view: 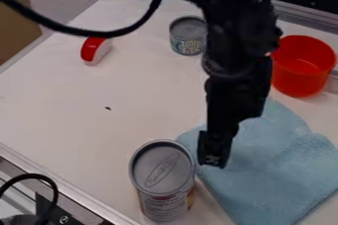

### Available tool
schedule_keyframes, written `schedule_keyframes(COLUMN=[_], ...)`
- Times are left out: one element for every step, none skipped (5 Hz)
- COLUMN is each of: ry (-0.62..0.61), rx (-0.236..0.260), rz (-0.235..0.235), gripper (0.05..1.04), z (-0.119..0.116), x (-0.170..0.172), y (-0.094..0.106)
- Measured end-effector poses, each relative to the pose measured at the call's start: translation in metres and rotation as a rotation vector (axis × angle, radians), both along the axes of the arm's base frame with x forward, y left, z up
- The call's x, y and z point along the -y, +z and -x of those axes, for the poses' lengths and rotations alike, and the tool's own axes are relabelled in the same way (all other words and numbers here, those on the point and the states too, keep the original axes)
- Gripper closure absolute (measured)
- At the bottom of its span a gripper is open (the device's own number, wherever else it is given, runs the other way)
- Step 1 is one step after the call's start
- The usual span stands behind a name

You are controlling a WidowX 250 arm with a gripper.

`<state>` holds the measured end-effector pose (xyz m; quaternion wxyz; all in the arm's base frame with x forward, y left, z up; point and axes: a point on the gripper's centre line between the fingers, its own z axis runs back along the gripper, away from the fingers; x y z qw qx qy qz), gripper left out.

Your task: Moved the can to the left side of the table

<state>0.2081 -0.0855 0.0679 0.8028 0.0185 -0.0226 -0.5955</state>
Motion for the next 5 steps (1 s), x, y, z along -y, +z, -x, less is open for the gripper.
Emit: schedule_keyframes(ry=[-0.057,-0.145,-0.211,-0.203,-0.200], rx=[-0.035,-0.017,-0.056,-0.085,-0.094], rz=[0.008,-0.019,-0.010,-0.001,-0.002], gripper=[0.086,0.086,0.086,0.086,0.086], z=[0.008,0.017,0.026,0.032,0.039], x=[0.003,-0.003,-0.004,-0.003,-0.006], y=[-0.002,-0.006,-0.010,-0.012,-0.017])
